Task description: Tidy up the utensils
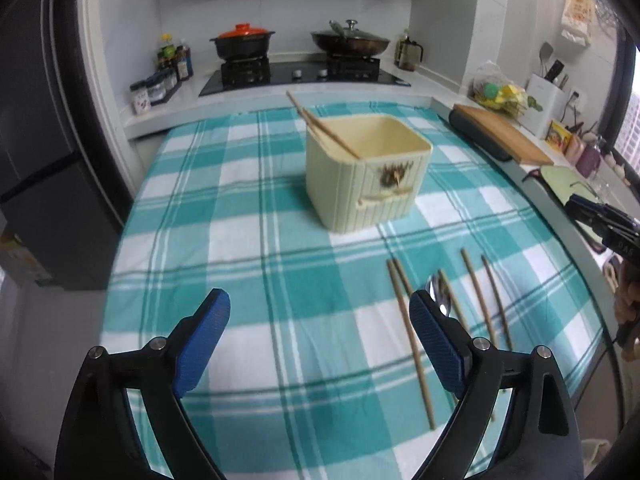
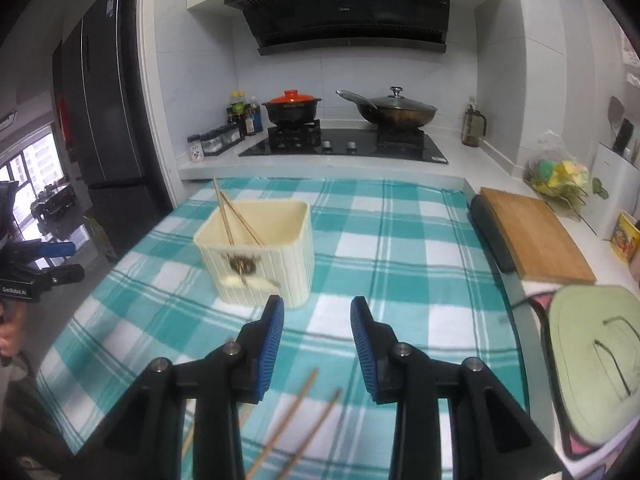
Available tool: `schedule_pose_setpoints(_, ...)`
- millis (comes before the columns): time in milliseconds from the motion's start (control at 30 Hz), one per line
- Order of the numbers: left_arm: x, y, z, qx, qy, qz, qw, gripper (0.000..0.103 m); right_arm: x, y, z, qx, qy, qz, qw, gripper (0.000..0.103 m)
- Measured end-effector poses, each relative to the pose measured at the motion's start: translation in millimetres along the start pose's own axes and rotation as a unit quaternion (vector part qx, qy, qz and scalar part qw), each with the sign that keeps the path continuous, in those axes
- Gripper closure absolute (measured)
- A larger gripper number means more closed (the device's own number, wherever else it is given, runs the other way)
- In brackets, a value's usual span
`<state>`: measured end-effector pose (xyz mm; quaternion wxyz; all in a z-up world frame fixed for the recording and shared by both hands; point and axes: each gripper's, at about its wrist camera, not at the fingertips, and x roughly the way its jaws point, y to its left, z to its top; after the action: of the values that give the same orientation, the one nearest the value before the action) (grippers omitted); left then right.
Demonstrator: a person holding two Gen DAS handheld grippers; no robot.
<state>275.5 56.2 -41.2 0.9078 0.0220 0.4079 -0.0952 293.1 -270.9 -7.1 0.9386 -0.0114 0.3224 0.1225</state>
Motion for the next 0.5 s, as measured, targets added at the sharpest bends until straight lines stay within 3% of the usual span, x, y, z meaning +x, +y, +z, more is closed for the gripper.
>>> schedule_pose_setpoints(133,14.6,-19.1,-64.3,-0.022,0.018,-0.012,0.9995,0.011,-10.8,-2.1,-80.2,0.032,0.018,-0.031,0.999,0.068)
schedule_pose_setpoints(233,32.9,-37.2,-90.3,-0.029,0.036,-0.017,0.9988,0.011,-10.7,1.0,-135.1,0.058,0.037,-0.054,0.996,0.068)
schedule_pose_setpoints(367,49.6,-51.4,-97.0,-0.026,0.050,-0.036,0.9977,0.011,-8.1,5.3,-182.8,0.098,0.070,-0.051,0.991,0.068)
schedule_pose_setpoints(500,65.0,-60.0,-83.2,-0.020,0.041,-0.031,0.9985,0.011,-10.2,16.9,-190.1,0.086,0.074,-0.048,0.992,0.068)
